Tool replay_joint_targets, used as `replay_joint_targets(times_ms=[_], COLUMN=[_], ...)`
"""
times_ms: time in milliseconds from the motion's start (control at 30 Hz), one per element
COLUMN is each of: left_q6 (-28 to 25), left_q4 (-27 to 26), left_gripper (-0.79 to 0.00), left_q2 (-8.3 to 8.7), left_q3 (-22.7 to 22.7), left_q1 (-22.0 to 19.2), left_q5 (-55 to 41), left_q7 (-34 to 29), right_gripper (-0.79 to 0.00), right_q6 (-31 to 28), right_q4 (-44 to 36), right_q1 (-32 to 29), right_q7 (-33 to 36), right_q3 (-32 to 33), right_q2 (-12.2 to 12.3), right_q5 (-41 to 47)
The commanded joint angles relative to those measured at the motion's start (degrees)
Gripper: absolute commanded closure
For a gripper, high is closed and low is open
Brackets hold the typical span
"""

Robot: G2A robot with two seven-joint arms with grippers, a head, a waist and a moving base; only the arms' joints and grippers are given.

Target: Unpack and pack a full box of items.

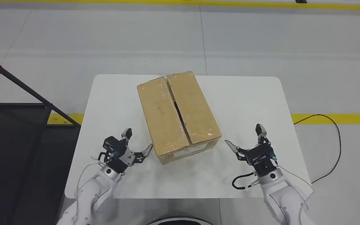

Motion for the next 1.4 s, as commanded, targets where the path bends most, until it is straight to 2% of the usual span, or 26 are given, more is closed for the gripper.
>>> replay_joint_targets(times_ms=[0, 433, 700, 1067, 1367], left_q6=[-1.11, -3.93, -2.92, -1.86, -3.68], left_q4=[-0.13, -0.46, -0.29, -1.12, -2.24], left_gripper=[-0.785, -0.785, -0.785, -0.785, -0.785], left_q2=[0.11, 0.72, 0.83, 0.47, 0.33], left_q3=[0.17, 0.38, -0.74, 2.54, 5.85], left_q1=[0.15, 1.93, 2.3, 0.37, -1.32], left_q5=[1.0, 6.22, 4.22, 3.87, 5.18], left_q7=[0.54, 2.98, 3.67, 2.22, 0.88], right_gripper=[-0.785, -0.785, -0.785, -0.785, -0.785], right_q6=[-0.37, -1.83, -2.22, -2.0, -2.32], right_q4=[0.22, 1.54, 1.58, 1.25, 1.17], right_q1=[0.05, 0.24, -0.56, -1.25, -1.54], right_q7=[-0.15, -1.13, -1.99, -2.14, -2.42], right_q3=[0.15, 0.87, 1.57, 2.25, 2.8], right_q2=[0.0, 0.02, 0.06, 0.04, 0.01], right_q5=[0.21, 0.56, 0.69, 0.75, 1.61])
